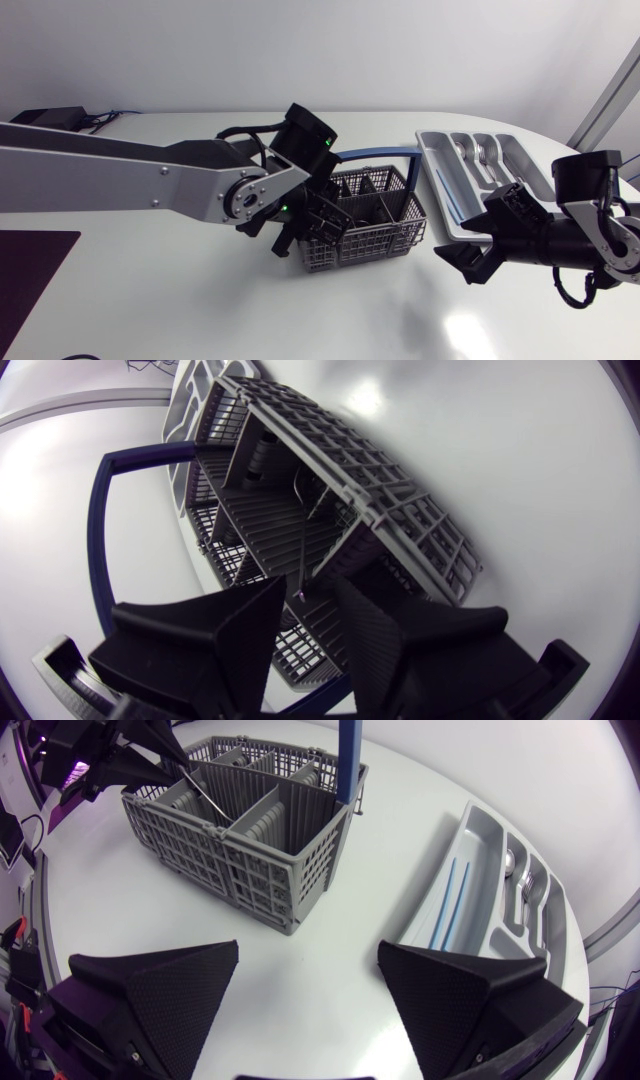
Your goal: Unload the cutlery basket into the drawer organizer.
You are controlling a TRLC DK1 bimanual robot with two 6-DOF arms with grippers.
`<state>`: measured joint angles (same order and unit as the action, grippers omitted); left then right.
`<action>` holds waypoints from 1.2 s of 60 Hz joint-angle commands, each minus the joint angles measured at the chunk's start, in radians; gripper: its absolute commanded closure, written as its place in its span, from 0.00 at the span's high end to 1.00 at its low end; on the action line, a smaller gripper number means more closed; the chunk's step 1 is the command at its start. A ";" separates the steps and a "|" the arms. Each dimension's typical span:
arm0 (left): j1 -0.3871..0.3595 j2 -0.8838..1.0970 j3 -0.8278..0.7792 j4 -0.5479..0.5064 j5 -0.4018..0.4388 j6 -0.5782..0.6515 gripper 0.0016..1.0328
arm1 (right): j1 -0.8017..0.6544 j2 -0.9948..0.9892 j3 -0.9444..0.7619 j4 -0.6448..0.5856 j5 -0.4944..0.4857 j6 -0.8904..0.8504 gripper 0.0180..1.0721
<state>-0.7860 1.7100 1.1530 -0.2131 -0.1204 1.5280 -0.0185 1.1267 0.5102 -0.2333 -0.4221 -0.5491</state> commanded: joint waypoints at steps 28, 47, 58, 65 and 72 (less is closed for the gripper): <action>0.033 0.068 0.071 0.015 -0.007 0.084 0.19 | 0.002 0.021 -0.048 0.038 0.002 -0.045 0.95; 0.033 0.068 0.083 0.011 -0.007 0.098 0.10 | 0.000 0.015 -0.061 0.040 0.008 -0.055 0.95; 0.027 0.066 0.080 0.008 -0.008 0.103 0.07 | 0.000 0.015 -0.067 0.051 0.011 -0.057 0.95; 0.021 0.062 0.076 0.008 -0.008 0.103 0.07 | 0.000 0.015 -0.070 0.051 0.011 -0.060 0.95; 0.008 0.054 0.074 0.006 -0.010 0.104 0.06 | -0.001 0.010 -0.076 0.051 0.013 -0.066 0.95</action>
<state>-0.7654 1.7554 1.2057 -0.2043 -0.1291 1.5982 -0.0185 1.1336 0.4667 -0.1890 -0.4149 -0.5865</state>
